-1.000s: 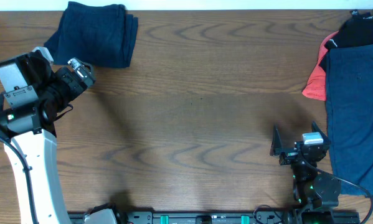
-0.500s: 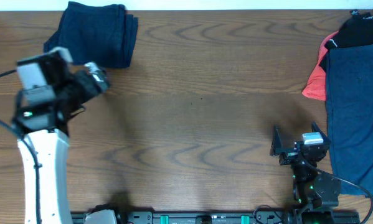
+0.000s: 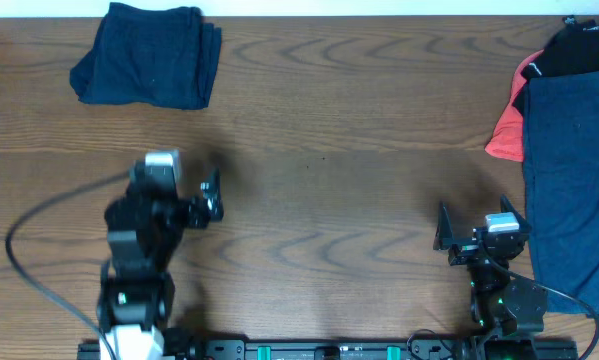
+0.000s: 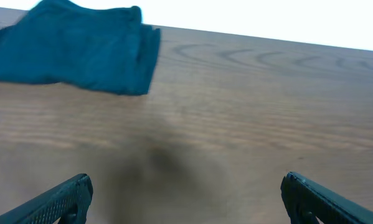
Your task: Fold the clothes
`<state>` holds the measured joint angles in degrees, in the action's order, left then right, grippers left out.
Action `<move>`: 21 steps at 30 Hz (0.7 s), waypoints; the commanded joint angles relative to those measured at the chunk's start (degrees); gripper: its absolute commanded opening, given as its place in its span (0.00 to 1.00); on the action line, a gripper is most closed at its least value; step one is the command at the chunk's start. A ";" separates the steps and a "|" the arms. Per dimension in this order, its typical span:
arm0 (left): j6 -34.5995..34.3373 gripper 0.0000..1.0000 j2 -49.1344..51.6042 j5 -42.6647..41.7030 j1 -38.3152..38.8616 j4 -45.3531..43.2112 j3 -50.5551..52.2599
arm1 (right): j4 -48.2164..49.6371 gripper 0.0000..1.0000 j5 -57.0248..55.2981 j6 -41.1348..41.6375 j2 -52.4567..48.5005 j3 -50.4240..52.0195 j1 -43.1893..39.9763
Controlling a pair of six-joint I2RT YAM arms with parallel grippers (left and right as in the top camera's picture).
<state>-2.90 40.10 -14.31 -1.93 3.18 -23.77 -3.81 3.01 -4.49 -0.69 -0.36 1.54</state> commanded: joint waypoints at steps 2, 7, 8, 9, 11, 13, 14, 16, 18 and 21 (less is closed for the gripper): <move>1.84 0.98 -10.54 1.38 -1.55 -1.57 7.30 | -0.26 0.99 0.24 -0.72 0.37 0.04 -0.46; 1.84 0.98 -14.38 1.75 -1.53 -7.06 13.60 | -0.26 0.99 0.24 -0.72 0.37 0.04 -0.46; 1.84 0.98 -14.97 1.75 -1.53 -8.35 14.75 | -0.26 0.99 0.24 -0.70 0.37 0.04 -0.46; 1.84 0.98 -15.91 1.73 -1.53 -9.73 16.09 | -0.26 0.99 0.24 -0.72 0.37 0.04 -0.46; 1.81 0.98 -18.16 1.73 -1.53 -11.21 18.23 | -0.26 0.99 0.24 -0.72 0.37 0.04 -0.46; 1.84 0.98 -20.92 1.73 -1.49 -11.93 20.24 | -0.26 0.99 0.24 -0.72 0.37 0.04 -0.46; 1.84 0.98 -22.29 1.73 -1.49 -11.91 21.00 | -0.26 0.99 0.24 -0.70 0.37 0.04 -0.46; 1.84 0.98 -25.49 1.75 -1.49 -11.89 22.58 | -0.26 0.99 0.24 -0.70 0.37 0.04 -0.46; 1.84 0.98 -28.55 1.75 -1.49 -10.73 23.54 | -0.26 0.99 0.24 -0.72 0.37 0.04 -0.46; 2.05 0.98 -32.46 1.75 -1.49 -7.28 23.54 | -0.26 0.99 0.24 -0.72 0.37 0.04 -0.46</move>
<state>-1.43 10.39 -13.08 -3.22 -4.80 -0.43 -3.79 2.98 -4.49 -0.69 -0.36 1.54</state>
